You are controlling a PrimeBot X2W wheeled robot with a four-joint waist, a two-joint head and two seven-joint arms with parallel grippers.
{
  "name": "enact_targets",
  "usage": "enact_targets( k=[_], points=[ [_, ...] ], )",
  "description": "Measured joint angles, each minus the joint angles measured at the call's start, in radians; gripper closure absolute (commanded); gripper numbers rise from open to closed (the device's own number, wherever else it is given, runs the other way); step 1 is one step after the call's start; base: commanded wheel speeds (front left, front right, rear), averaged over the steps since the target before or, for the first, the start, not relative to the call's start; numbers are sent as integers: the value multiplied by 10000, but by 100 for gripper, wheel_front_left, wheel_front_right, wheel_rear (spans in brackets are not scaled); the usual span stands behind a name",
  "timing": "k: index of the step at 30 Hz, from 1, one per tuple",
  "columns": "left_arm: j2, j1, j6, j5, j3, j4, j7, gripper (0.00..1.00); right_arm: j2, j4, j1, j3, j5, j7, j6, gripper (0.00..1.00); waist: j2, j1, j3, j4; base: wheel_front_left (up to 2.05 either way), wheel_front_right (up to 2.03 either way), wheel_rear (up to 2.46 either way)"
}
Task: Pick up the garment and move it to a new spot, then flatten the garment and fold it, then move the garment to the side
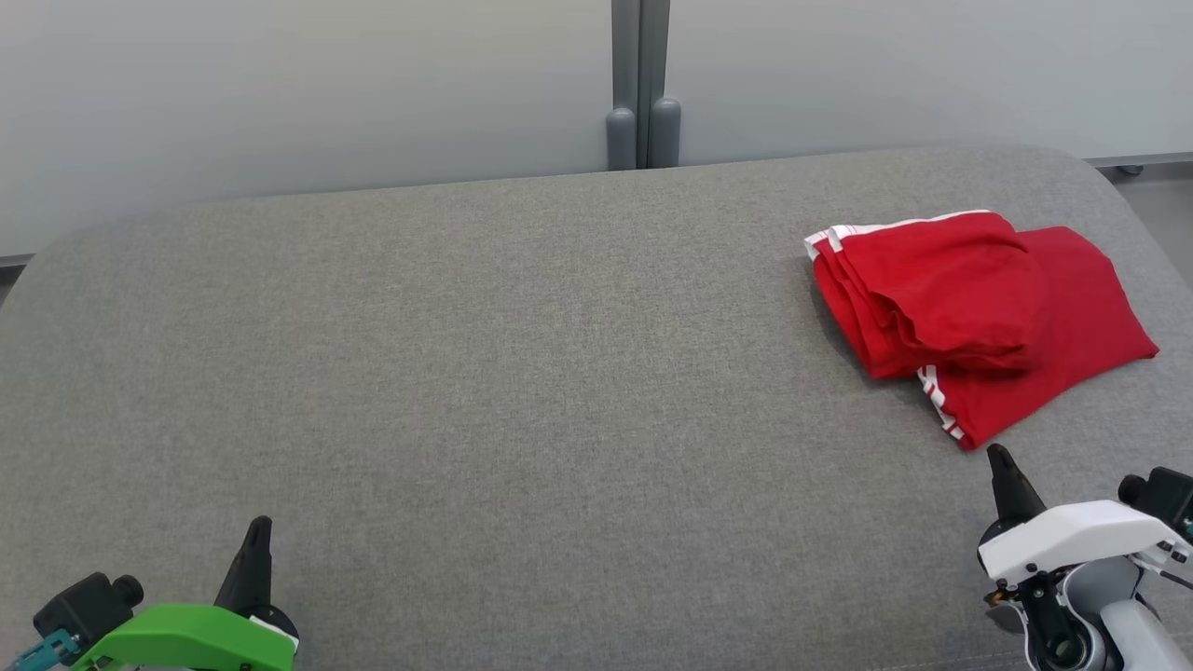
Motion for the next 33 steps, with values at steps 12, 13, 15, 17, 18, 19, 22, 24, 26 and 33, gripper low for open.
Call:
enact_targets(
  k=[12,13,15,17,18,19,22,24,26,33],
  points=[
    [-313,-207,-236,-922,439,29,420,100,263,-90,-11,-522,1333,408,274,100,0,0,13,30,0,0,0],
    [-314,-207,-240,-989,495,36,435,100,278,-100,-18,-560,1459,422,280,100,0,0,14,33,0,0,0],
    [-318,-210,-314,-1191,587,46,506,100,320,-115,-40,-627,1689,506,330,100,0,0,16,38,0,0,0],
    [-349,-214,-322,-1369,635,52,533,100,382,-146,-65,-704,1883,575,380,100,0,0,18,43,0,0,0],
    [-370,-218,-326,-1423,658,54,602,100,420,-159,-79,-755,2000,596,384,100,0,0,19,45,0,0,0],
    [-401,-222,-343,-1496,690,58,608,100,458,-169,-89,-805,2132,621,395,100,0,0,20,48,0,0,0],
    [-550,-264,-420,-1868,884,65,736,100,535,-194,-158,-947,2543,757,522,100,0,0,24,58,0,0,0],
    [-596,-301,-502,-2019,934,77,786,100,548,-228,-209,-1028,2798,825,535,100,0,0,26,64,0,0,0],
    [-625,-366,-537,-2142,988,81,876,100,577,-242,-211,-1131,3005,865,616,100,0,0,28,68,0,0,0],
    [-719,-430,-677,-2711,1269,109,1081,100,771,-291,-215,-1411,3754,1104,742,100,0,0,35,87,0,0,0]
  ],
)
